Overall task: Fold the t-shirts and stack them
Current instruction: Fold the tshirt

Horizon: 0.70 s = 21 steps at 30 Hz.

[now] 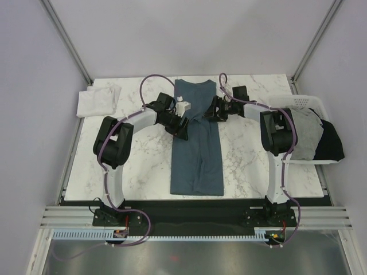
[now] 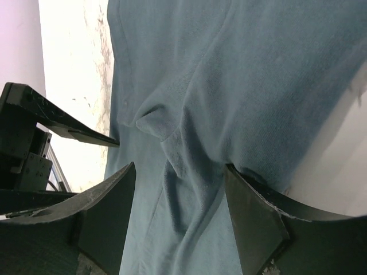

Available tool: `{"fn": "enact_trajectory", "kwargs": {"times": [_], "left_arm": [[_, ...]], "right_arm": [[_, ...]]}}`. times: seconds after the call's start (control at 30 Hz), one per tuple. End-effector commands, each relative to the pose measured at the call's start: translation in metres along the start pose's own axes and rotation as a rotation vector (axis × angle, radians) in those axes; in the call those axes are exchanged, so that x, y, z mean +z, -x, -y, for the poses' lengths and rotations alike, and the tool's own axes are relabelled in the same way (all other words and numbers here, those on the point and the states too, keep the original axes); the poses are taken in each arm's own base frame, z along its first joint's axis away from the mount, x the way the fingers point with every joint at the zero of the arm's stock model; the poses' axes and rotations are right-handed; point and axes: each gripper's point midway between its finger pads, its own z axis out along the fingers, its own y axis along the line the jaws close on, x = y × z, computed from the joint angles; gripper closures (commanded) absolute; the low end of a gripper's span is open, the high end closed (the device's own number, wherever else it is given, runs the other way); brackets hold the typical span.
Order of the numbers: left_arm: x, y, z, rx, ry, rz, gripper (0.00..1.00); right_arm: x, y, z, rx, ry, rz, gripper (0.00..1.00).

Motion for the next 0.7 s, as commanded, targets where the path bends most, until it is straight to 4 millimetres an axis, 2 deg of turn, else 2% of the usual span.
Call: {"fn": "enact_trajectory", "kwargs": {"times": [0.0,0.17,0.37,0.4,0.43,0.5,0.53,0.6,0.63,0.67], "left_arm": [[0.007,0.009,-0.004,-0.028,-0.021,0.006,0.28],[0.015,0.017,-0.017,-0.051,-0.018,0.017,0.28],[0.010,0.022,-0.015,-0.040,-0.019,0.031,0.28],[0.001,0.029,-0.009,-0.033,-0.027,0.052,0.28],[-0.003,0.027,-0.004,-0.039,-0.038,0.054,0.28],[-0.022,0.034,0.014,-0.031,-0.071,0.085,0.28],[-0.045,0.041,0.028,-0.008,-0.067,0.125,0.27],[-0.072,0.050,0.043,0.025,-0.057,0.177,0.26],[-0.095,0.055,0.055,0.056,-0.049,0.223,0.26],[-0.104,0.056,0.059,0.064,-0.044,0.242,0.26]], "right_arm": [[0.011,0.007,0.019,-0.020,-0.049,0.004,0.28],[0.014,0.012,0.021,-0.035,-0.048,0.009,0.28],[0.009,0.021,0.009,-0.104,-0.018,0.023,0.28],[0.007,0.024,0.006,-0.134,-0.015,0.030,0.28],[-0.002,0.031,-0.005,-0.172,-0.009,0.052,0.29],[-0.015,0.034,-0.017,-0.213,-0.013,0.073,0.29],[-0.034,0.048,-0.039,-0.277,-0.011,0.121,0.29],[-0.054,0.045,-0.048,-0.294,-0.039,0.151,0.27],[-0.078,0.054,-0.069,-0.318,-0.045,0.205,0.27],[-0.083,0.041,-0.066,-0.295,-0.062,0.198,0.27]]}}
